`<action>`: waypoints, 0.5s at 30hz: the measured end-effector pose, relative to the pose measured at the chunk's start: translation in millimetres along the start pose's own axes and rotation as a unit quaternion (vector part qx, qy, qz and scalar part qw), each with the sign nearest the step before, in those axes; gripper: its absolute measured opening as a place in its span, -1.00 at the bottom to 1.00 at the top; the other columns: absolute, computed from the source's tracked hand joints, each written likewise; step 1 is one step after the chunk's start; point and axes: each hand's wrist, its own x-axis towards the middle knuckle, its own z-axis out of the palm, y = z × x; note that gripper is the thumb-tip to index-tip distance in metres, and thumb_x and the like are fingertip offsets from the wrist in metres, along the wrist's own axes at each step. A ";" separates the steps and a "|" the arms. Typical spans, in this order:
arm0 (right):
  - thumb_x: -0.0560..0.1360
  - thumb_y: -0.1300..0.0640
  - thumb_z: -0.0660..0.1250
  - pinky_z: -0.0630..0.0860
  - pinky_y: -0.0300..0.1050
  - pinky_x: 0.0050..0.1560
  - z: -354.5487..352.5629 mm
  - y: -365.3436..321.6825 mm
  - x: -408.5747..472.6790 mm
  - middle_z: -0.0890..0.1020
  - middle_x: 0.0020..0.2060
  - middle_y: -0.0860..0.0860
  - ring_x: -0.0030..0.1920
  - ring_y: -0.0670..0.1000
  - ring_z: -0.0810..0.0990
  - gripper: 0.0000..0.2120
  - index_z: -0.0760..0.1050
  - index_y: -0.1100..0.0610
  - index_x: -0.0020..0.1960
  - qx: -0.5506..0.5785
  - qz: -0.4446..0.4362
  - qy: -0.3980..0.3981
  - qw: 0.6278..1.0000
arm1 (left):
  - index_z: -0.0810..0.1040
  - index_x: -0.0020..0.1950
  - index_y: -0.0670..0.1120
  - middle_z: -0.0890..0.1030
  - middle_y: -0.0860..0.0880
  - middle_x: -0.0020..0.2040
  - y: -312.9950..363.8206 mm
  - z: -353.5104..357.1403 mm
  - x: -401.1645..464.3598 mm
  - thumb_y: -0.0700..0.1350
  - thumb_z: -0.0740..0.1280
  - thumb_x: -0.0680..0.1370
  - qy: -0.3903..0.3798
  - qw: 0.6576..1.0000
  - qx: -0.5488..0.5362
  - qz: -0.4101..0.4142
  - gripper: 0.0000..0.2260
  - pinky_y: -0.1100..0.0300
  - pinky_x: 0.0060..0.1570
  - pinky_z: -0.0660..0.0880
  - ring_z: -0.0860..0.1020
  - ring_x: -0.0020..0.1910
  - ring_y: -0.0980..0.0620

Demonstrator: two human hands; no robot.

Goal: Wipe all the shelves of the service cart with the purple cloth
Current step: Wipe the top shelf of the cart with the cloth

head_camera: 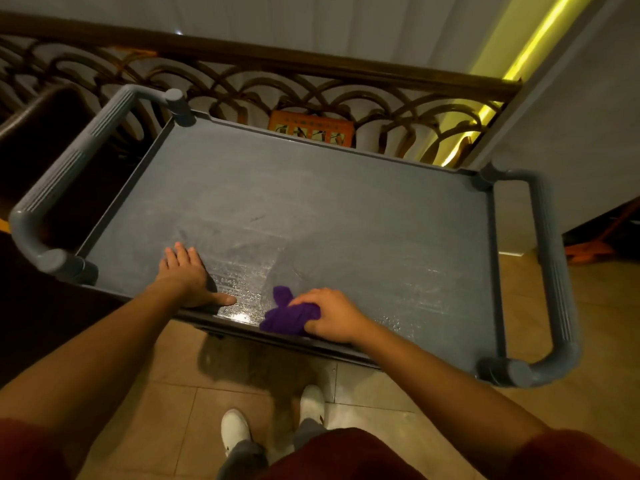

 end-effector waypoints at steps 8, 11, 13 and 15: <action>0.35 0.23 0.43 0.57 -0.20 -0.13 -78.8 -27.9 -53.3 0.64 -0.04 0.01 -0.06 0.01 0.62 -0.59 0.54 0.11 0.20 0.271 0.071 0.094 0.955 | 0.40 0.45 -0.04 0.42 -0.17 0.44 43.8 -42.7 -57.3 0.37 0.31 0.44 0.117 0.924 -0.333 0.147 -0.29 -0.10 0.31 0.40 0.44 0.34 -0.12; 0.31 0.15 0.42 0.59 -0.09 -0.05 -81.5 -55.6 -63.5 0.67 -0.03 0.01 -0.05 0.00 0.64 -0.58 0.55 0.08 0.17 0.358 0.043 0.075 0.930 | 0.61 0.19 0.09 0.67 -0.03 0.19 72.5 -59.9 -112.6 0.49 0.28 0.36 -0.022 0.778 -0.585 0.227 -0.39 0.06 0.13 0.55 0.64 0.09 0.07; 0.33 0.17 0.41 0.59 -0.16 -0.04 -69.7 -73.2 -71.1 0.70 -0.07 -0.03 -0.07 -0.06 0.66 -0.67 0.60 0.03 0.10 0.426 0.028 0.069 0.902 | 0.68 0.09 0.10 0.71 0.05 0.11 79.9 -59.5 -140.7 0.51 0.37 0.26 -0.093 0.737 -0.613 0.268 -0.38 0.16 0.06 0.59 0.66 0.09 0.11; 0.35 0.19 0.39 0.60 -0.26 -0.07 -52.1 -87.8 -78.4 0.73 -0.14 -0.08 -0.12 -0.11 0.69 -0.75 0.67 -0.01 -0.01 0.488 0.029 0.081 0.869 | 0.72 -0.01 0.19 0.72 0.10 0.05 79.8 -53.6 -159.6 0.44 0.49 0.18 -0.114 0.709 -0.630 0.295 -0.49 0.28 -0.03 0.58 0.67 0.08 0.13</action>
